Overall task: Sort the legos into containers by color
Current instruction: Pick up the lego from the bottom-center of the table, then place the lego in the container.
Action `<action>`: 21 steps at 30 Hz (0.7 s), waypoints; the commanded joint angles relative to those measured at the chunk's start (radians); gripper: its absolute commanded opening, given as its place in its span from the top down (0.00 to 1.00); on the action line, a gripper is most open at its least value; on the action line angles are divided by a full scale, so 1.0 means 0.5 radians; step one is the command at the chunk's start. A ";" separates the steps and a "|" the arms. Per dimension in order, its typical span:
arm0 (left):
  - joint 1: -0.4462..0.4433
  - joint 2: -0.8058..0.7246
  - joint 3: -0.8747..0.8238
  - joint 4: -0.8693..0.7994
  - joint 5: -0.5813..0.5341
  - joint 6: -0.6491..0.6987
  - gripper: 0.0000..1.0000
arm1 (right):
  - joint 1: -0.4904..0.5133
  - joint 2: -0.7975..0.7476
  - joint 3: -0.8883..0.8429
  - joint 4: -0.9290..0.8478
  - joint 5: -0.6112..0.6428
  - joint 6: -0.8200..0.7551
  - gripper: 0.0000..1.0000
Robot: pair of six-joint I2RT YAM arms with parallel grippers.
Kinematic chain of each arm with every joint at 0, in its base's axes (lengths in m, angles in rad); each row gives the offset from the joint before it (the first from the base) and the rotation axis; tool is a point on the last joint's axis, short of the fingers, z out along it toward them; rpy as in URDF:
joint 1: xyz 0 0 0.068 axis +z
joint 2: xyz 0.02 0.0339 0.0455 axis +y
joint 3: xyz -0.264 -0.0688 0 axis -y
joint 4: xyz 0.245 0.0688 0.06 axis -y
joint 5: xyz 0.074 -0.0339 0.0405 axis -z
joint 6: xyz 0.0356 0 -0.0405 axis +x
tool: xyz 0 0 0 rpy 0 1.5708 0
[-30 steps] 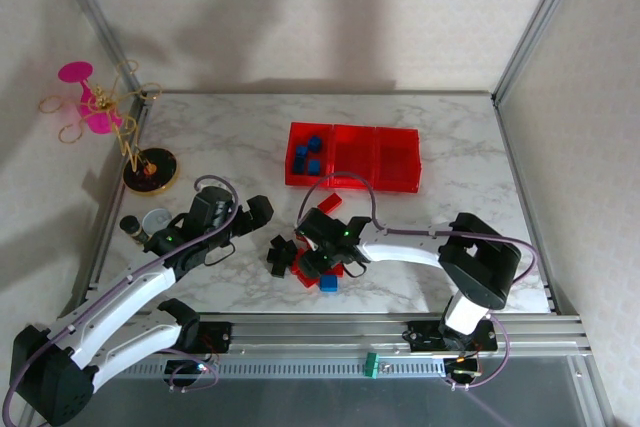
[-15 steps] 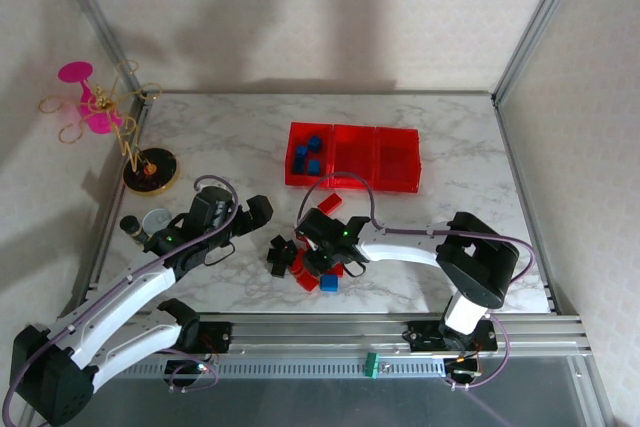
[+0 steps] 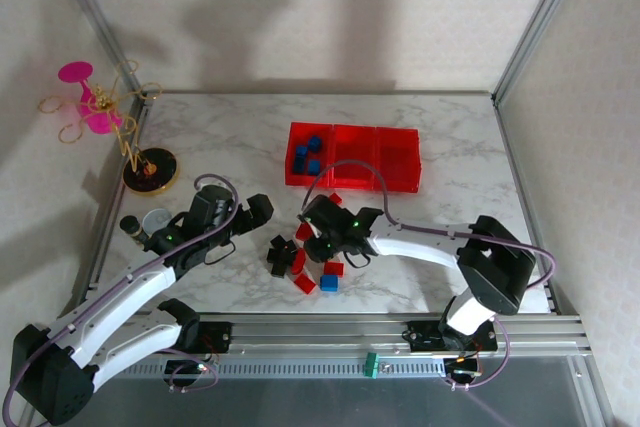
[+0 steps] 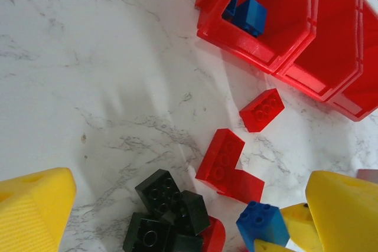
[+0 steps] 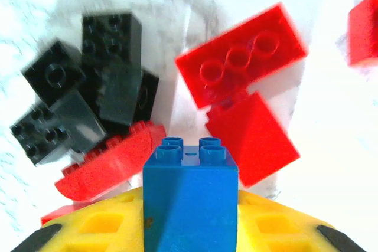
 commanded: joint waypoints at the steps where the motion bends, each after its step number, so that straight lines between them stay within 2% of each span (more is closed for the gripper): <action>1: -0.018 0.012 0.107 0.012 -0.023 0.003 0.00 | -0.073 -0.085 0.152 -0.052 -0.016 0.027 0.67; 5: -0.017 0.037 0.148 0.065 -0.036 0.005 0.00 | -0.187 0.001 0.354 -0.065 0.009 0.044 0.67; 14: 0.006 0.255 0.279 0.233 -0.090 0.001 0.00 | -0.388 0.501 0.884 0.051 0.237 0.167 0.68; 21: 0.153 0.375 0.304 0.382 -0.048 -0.005 0.00 | -0.487 0.879 1.280 0.121 0.434 0.224 0.68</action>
